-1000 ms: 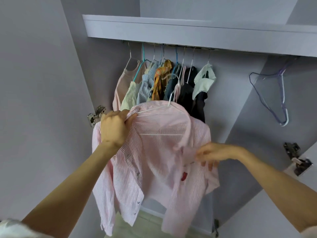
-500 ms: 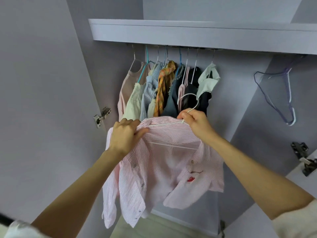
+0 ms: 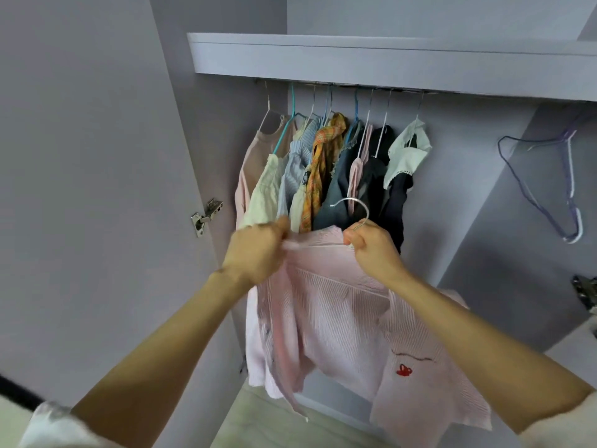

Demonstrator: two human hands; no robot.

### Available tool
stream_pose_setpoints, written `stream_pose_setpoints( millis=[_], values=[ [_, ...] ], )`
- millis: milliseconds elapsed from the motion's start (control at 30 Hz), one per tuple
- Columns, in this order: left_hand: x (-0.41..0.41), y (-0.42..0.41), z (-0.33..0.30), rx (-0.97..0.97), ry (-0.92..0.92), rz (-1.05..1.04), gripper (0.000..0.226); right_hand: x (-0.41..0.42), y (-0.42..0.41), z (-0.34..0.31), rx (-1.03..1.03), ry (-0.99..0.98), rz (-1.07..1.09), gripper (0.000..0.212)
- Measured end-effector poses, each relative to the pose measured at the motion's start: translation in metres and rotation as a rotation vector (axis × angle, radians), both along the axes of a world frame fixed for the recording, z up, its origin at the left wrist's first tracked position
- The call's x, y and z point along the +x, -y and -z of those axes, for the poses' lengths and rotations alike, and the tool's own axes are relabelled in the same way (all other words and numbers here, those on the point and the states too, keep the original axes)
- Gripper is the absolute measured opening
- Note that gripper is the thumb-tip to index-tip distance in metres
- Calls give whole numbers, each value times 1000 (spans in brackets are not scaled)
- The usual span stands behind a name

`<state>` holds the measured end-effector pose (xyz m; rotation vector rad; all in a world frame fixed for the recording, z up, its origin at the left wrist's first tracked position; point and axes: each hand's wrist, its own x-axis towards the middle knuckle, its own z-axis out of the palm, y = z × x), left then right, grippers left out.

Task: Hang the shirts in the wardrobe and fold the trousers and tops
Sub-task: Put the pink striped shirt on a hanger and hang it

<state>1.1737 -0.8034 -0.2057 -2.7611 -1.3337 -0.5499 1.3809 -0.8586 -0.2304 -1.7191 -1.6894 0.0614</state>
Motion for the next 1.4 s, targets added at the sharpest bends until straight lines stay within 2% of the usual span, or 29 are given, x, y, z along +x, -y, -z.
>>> stream_pose_setpoints(
  millis=[67, 100, 133, 167, 233, 300, 367, 433, 567, 600, 667, 733, 867, 967, 1033, 1133, 1267, 1400],
  values=[
    [0, 9, 7, -349, -306, 159, 19, 7, 2, -9, 55, -108, 25, 25],
    [-1, 11, 9, -522, -388, 178, 27, 11, 3, -14, 51, -118, 13, 26],
    [-1, 9, 10, -596, -390, 187, 34, 13, 5, -17, 32, -103, -12, 26],
    [0, 6, 11, -547, -325, 200, 36, 14, 8, -18, 9, -94, -47, 26],
    [5, -3, 12, -254, -94, 191, 39, 14, 16, -19, -28, -142, -120, 28],
    [14, -7, 12, -87, 52, 228, 54, 15, 25, -21, -63, -241, -164, 27],
    [26, -9, 14, -52, 23, 312, 59, 15, 32, -25, -26, -288, -182, 27],
    [39, -11, 17, -76, 35, 376, 45, 16, 39, -30, 13, -302, -187, 26],
    [59, -7, 20, -169, 221, 485, 26, 30, 60, -25, -22, -397, -126, 17],
    [62, -6, 24, -160, 269, 489, 25, 39, 67, -20, -67, -402, -86, 21],
    [66, -7, 32, -142, 339, 439, 23, 60, 87, -6, -201, -324, 8, 32],
    [67, -11, 37, -132, 389, 364, 22, 78, 103, 12, -325, -178, 99, 32],
    [75, -13, 41, -84, 459, 275, 22, 103, 117, 29, -461, 63, 266, 25],
    [87, -13, 40, -102, 487, 271, 22, 115, 124, 32, -478, 185, 376, 25],
    [97, -18, 39, -169, 419, 272, 23, 117, 132, 33, -569, 194, 343, 25],
    [115, -21, 48, -261, 180, 300, 28, 114, 146, 34, -735, 42, 259, 29],
    [145, -11, 64, -319, 13, 329, 32, 118, 176, 30, -653, 75, 381, 39],
    [177, 6, 79, -427, -97, 435, 31, 120, 206, 33, -670, 75, 516, 34]
  ],
)
